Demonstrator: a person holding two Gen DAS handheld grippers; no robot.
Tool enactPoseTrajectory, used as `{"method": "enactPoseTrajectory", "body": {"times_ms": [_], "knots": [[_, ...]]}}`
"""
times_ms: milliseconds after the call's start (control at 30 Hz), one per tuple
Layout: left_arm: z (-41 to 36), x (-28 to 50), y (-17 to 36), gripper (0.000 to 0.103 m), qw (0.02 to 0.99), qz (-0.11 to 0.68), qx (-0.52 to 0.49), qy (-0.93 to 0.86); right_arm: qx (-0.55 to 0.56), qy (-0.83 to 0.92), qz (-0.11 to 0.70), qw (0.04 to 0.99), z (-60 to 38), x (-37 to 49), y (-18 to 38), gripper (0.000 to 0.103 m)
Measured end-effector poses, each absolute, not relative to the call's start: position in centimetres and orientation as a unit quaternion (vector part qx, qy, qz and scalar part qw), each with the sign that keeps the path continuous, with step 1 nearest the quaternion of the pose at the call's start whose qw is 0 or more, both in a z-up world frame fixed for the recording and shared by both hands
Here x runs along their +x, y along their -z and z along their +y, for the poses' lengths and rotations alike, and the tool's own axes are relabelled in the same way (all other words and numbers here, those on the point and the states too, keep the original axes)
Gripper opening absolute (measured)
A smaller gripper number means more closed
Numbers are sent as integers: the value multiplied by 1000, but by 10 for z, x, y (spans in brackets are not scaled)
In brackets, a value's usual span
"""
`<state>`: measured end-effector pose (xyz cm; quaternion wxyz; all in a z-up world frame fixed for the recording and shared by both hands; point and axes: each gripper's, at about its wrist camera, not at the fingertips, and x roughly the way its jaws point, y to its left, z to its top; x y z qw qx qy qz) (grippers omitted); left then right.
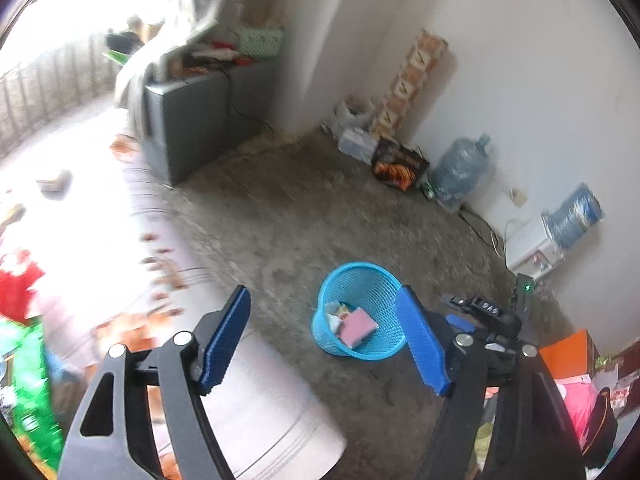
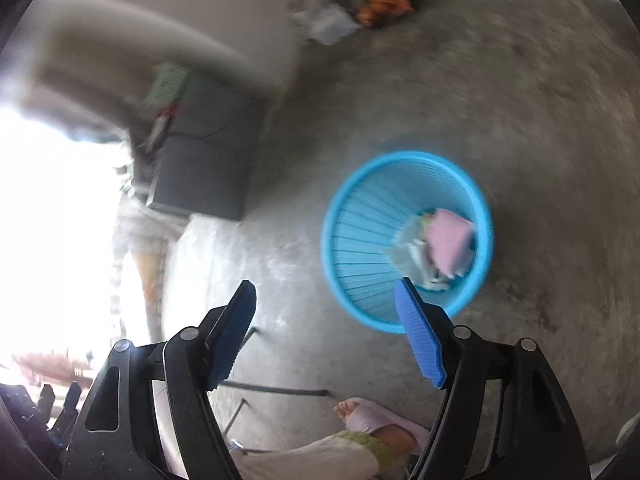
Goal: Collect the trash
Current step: 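Move both open grippers back to the table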
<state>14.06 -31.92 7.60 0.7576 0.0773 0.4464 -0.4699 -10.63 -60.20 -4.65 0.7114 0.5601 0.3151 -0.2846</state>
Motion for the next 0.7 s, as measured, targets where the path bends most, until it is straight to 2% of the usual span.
{"method": "enactPoseTrajectory", "body": {"times_ms": [367,700], "knots": [[-137,174,-122,76,843,380,-23,380,463,158,345,801,-530,5,-46,75],[1,203,-106,76,883,356,-92,292,388,19,407,826,-421,139,-94,80]]}}
